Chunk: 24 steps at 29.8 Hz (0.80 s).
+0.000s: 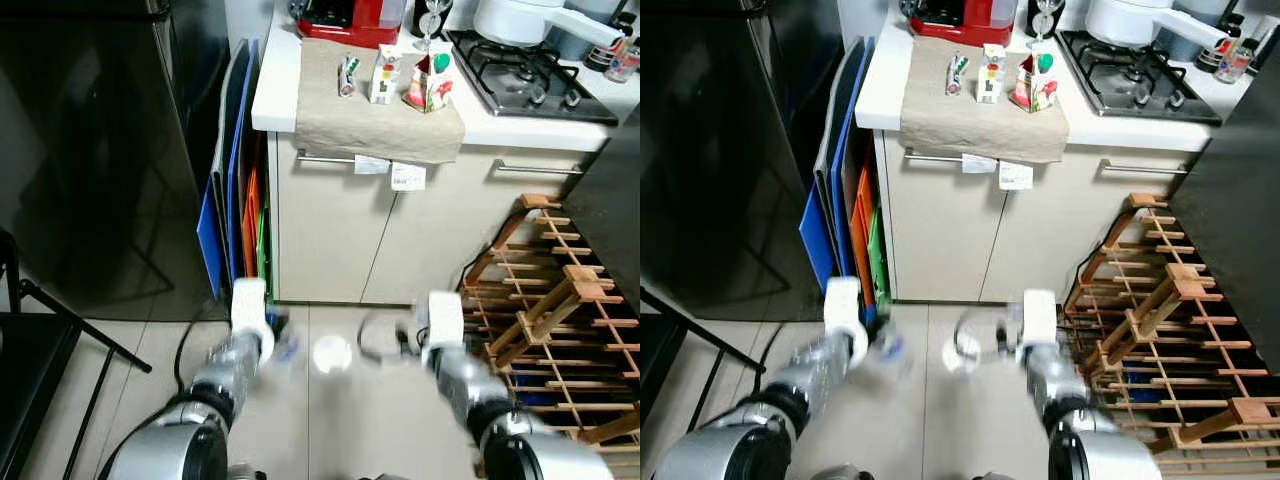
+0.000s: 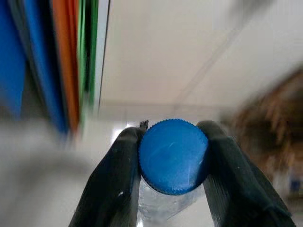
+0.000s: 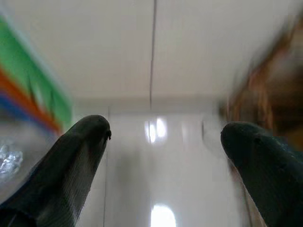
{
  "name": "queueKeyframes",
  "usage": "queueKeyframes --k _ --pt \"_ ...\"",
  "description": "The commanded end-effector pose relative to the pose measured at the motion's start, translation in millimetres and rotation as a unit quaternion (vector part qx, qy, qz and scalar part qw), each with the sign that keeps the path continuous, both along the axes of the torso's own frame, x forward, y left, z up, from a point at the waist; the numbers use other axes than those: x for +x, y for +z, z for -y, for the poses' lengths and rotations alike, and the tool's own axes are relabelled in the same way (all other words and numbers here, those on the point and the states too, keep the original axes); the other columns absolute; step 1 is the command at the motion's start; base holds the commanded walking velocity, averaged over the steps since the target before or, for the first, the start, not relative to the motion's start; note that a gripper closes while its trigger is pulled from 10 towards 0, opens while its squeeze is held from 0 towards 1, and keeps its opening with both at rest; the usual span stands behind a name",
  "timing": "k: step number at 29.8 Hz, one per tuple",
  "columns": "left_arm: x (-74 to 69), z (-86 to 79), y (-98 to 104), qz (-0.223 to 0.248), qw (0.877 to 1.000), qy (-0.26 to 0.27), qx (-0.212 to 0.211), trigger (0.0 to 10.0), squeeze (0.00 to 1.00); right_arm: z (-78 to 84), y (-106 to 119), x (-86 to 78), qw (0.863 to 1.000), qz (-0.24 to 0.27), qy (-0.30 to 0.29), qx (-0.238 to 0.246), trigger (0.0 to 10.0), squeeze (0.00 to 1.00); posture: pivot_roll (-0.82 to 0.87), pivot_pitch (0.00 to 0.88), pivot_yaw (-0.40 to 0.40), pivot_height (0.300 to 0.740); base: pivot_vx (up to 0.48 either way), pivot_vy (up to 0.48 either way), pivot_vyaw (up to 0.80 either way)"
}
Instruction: Restocking fridge
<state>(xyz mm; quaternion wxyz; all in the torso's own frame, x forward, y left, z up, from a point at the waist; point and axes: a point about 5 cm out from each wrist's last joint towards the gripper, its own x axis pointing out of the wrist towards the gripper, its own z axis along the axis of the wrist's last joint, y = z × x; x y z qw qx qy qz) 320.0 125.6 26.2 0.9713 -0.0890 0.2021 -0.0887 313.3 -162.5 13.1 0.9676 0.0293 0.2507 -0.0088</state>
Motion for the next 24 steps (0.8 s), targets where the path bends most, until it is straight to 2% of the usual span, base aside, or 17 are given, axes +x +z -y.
queueKeyframes --k 1,2,3,5,6,8,9,10,12,15,18,20,22,24 --pt "17.1 3.4 43 0.126 0.992 -0.016 0.004 10.0 0.0 5.1 28 15.3 0.997 0.083 -0.001 0.008 10.0 0.0 -0.01 0.0 -0.05 0.74 0.0 0.0 0.0" --pt "18.1 4.7 57 0.16 0.987 -0.018 0.0 10.0 0.0 5.3 40 18.8 0.993 0.115 0.002 0.01 10.0 0.0 -0.01 0.0 -0.053 0.74 0.0 0.0 0.0" --pt "18.1 4.7 57 0.16 0.987 -0.018 0.0 10.0 0.0 5.3 40 18.8 0.993 0.115 0.002 0.01 10.0 0.0 -0.01 0.0 -0.053 0.74 0.0 0.0 0.0" --pt "14.4 3.9 92 0.245 0.969 -0.028 0.012 10.0 0.0 5.7 71 18.5 0.98 0.199 0.011 -0.001 10.0 0.0 -0.01 0.0 -0.062 0.74 0.0 0.0 0.0" --pt "14.4 3.9 92 0.245 0.969 -0.028 0.012 10.0 0.0 5.7 71 18.5 0.98 0.199 0.011 -0.001 10.0 0.0 -0.01 0.0 -0.062 0.74 0.0 0.0 0.0" --pt "3.0 -6.4 132 0.331 0.943 -0.004 0.027 10.0 0.0 8.2 103 6.4 0.959 0.282 0.008 -0.004 10.0 0.0 0.0 0.0 -0.065 0.74 0.0 0.0 0.0" --pt "-3.7 -11.0 145 0.357 0.934 0.009 0.027 10.0 0.0 9.8 114 -1.0 0.951 0.308 0.002 0.002 10.0 0.0 0.0 0.0 -0.064 0.74 0.0 0.0 0.0" --pt "-8.9 -13.2 151 0.364 0.931 0.016 0.029 10.0 0.0 11.1 119 -6.7 0.949 0.316 -0.002 0.003 10.0 0.0 0.01 0.0 -0.065 0.74 0.0 0.0 0.0" --pt "-16.1 -12.5 156 0.368 0.929 0.021 0.027 10.0 0.0 13.7 122 -13.7 0.948 0.317 -0.014 0.005 10.0 0.0 0.0 0.0 -0.062 0.74 0.0 0.0 0.0" --pt "-16.0 -1.9 156 0.365 0.931 0.004 0.028 10.0 0.0 14.6 117 -18.0 0.952 0.302 -0.036 0.023 10.0 0.0 -0.01 0.0 -0.05 0.74 0.0 0.0 0.0" --pt "-15.3 3.8 152 0.347 0.937 -0.016 0.034 10.0 0.0 10.9 135 -19.2 0.944 0.327 -0.034 0.021 10.0 0.0 -0.02 0.0 -0.034 0.74 0.0 0.0 0.0" --pt "-20.5 5.0 154 0.349 0.936 -0.033 0.033 10.0 0.0 9.0 140 -22.0 0.942 0.334 -0.026 0.017 10.0 0.0 -0.02 0.0 -0.036 0.74 0.0 0.0 0.0" --pt "-27.5 5.4 156 0.347 0.936 -0.051 0.037 10.0 0.0 9.0 137 -26.0 0.946 0.322 -0.024 0.016 10.0 0.0 -0.01 0.0 -0.036 0.74 0.0 0.0 0.0" --pt "-29.9 1.3 151 0.329 0.942 -0.044 0.037 10.0 0.0 7.8 128 -28.2 0.954 0.297 -0.026 0.023 10.0 0.0 -0.01 0.0 -0.035 0.74 0.0 0.0 0.0"
